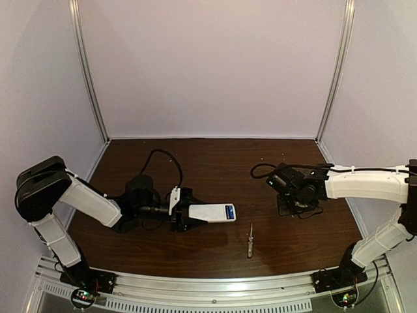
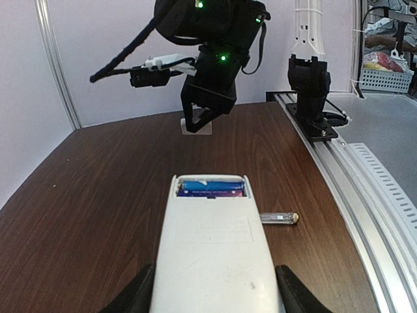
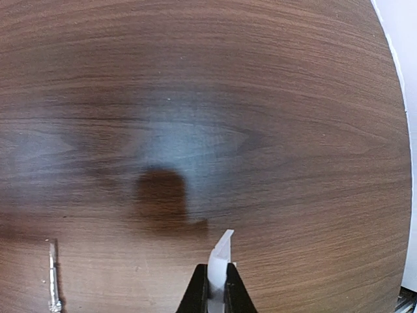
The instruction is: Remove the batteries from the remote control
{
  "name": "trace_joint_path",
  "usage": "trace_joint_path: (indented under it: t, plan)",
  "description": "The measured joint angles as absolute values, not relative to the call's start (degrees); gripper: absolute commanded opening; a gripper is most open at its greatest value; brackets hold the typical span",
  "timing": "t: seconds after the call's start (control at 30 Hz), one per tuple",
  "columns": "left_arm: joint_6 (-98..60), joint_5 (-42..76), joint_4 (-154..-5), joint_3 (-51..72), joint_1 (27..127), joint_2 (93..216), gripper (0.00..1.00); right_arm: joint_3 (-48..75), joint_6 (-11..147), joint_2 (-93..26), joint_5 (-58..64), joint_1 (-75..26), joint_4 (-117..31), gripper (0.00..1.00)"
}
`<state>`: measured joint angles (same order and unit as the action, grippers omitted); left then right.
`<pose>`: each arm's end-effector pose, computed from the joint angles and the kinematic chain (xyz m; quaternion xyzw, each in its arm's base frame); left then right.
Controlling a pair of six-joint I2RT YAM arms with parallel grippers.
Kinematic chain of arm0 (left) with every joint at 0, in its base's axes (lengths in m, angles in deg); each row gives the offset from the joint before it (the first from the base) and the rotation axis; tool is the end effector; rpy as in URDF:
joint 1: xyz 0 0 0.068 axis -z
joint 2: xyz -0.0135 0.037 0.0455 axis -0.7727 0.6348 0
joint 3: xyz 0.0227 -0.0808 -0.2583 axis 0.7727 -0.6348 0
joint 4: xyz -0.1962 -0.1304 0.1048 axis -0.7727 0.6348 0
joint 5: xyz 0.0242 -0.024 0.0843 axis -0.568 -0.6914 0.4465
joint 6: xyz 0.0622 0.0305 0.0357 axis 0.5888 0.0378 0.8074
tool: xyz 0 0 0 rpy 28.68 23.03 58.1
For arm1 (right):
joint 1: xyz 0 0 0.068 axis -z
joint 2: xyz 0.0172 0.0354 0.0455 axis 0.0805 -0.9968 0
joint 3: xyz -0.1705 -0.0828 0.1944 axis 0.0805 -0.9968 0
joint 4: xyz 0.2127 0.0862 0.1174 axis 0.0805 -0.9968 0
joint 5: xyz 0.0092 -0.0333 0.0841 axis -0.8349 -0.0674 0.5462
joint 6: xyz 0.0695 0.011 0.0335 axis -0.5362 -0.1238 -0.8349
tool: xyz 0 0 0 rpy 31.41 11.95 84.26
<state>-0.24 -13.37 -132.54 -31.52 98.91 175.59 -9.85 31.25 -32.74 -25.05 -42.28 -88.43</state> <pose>0.1844 -0.2700 0.1546 0.5274 0.5448 -0.4503 0.4716 0.1909 0.1699 0.1796 -0.0031 0.9750 -0.0272 0.2206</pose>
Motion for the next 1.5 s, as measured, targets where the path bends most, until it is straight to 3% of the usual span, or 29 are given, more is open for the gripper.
trace_joint_path:
  t: [0.17, 0.67, 1.07, 1.5]
  plan:
    - [-0.2, -13.7, -130.3, -30.1, 98.9, 175.6, 0.00, -9.7, 31.3, -36.6, -26.7, -42.3, -89.3, 0.01]
    - [-3.6, -6.0, -129.8, -28.5, 98.6, 176.7, 0.00, -9.7, 34.6, -43.2, -22.6, -42.1, -84.3, 0.24]
    - [-3.6, -4.5, -132.1, -30.9, 97.1, 176.5, 0.00, -9.7, 36.1, -39.2, -18.2, -41.6, -82.7, 0.37]
    - [0.0, -10.7, -144.6, -37.4, 95.7, 179.4, 0.00, -11.7, 34.6, -28.9, -6.2, -43.0, -77.9, 0.74]
